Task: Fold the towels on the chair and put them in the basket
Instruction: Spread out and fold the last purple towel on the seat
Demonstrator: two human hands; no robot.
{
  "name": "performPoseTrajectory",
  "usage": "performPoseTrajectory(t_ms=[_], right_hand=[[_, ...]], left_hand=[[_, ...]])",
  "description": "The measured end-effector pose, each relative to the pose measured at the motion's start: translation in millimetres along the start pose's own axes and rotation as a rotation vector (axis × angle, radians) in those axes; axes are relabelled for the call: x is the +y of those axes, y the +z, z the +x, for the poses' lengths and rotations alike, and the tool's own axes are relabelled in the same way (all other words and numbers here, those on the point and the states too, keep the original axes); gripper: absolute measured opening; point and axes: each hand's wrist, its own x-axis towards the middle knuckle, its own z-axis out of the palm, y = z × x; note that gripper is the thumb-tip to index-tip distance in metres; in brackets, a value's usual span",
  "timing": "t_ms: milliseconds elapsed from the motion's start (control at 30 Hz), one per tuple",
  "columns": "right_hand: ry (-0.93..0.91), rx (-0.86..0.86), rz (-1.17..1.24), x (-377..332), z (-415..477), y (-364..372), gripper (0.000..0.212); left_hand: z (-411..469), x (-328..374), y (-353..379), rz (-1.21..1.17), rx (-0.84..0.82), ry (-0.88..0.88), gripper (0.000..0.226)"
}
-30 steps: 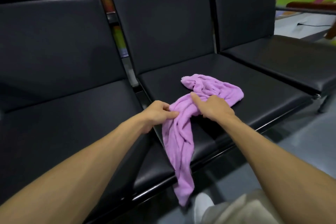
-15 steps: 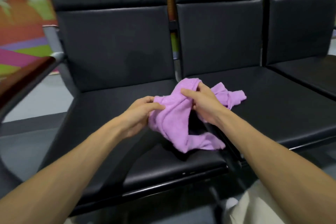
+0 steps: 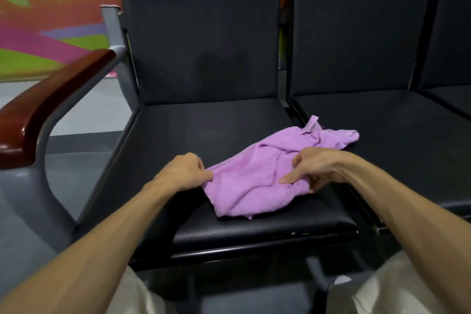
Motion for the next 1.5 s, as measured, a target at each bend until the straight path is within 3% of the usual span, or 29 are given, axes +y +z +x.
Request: performPoseTrajectory(t_ms=[133,200,300,367,433,533,667,800,967,1033,1100,1200,1267,1300,1367,1433,1500], right_hand=[[-0.015,0.08,0.04,7.3,2.1,-7.0,0.042],[-0.053,0.106,0.042,8.5,4.0,-6.2,0.035],[-0.141,0.092,0.1,7.5,5.6,-1.4,0.02],[-0.21,0.157,0.182,5.8,6.0,-0.1,0.018],[-0.229,0.234,0.344,2.6,6.8,-2.1,0.024],[-0.175,0.284,0.656,-1.1,5.9,-7.1,0.022],[-0.127,0.253,0.896,0.2,2.3,-14.8,0.038],[-0.105,0.19,0.995,-1.9,-6.2,-18.2,0.024],[-0.141,0.276,1.0,4.0,-5.1,-22.4,0.045],[-0.161,0.335,0.853,7.3,-9.0,-23.1,0.033],[-0.121,0.308,0.437,13.6,-14.2,-20.6,0.018],[0.024,0.032,-0.14,16.3,-24.2,-11.4,0.03],[0.029,-0.05,-0.147,15.0,-25.7,-6.2,0.028],[0.002,-0.034,-0.09,12.7,-25.5,-4.5,0.027],[-0.021,0.063,0.035,8.7,-18.2,-5.5,0.043],[0.013,0.143,-0.04,4.4,-8.7,-6.0,0.061],[0.055,0.148,-0.22,0.6,-3.9,-2.3,0.063]], left_hand=[[10.5,12.7,8.0,-0.088,-0.033,0.128,0.025],[13.5,28.9,14.8,-0.22,-0.074,0.138,0.019],[20.1,45.7,23.4,-0.467,-0.141,0.028,0.009],[23.8,49.2,23.8,-0.647,-0.169,-0.069,0.018],[25.5,49.7,19.4,-0.832,-0.203,-0.142,0.03],[21.9,40.2,4.1,-1.04,-0.214,-0.216,0.029],[14.5,15.9,-6.9,-1.005,-0.11,-0.273,0.025],[4.6,3.6,-17.5,-1.314,0.092,-0.253,0.016],[-6.5,-21.3,-31.1,-1.664,0.432,-0.271,0.02],[-11.3,-29.1,-33.4,-1.623,0.539,-0.328,0.023],[-15.3,-33.4,-31.8,-1.459,0.547,-0.364,0.023],[-21.1,-35.2,-27.1,-1.149,0.414,-0.342,0.015],[-23.8,-38.5,-24.7,-1.0,0.328,-0.313,0.012],[-24.7,-40.2,-23.8,-0.94,0.295,-0.3,0.014],[-26.0,-44.4,-22.7,-0.787,0.247,-0.259,0.018],[-26.5,-48.1,-21.4,-0.597,0.187,-0.215,0.021],[-27.2,-50.9,-20.7,-0.446,0.114,-0.2,0.025]])
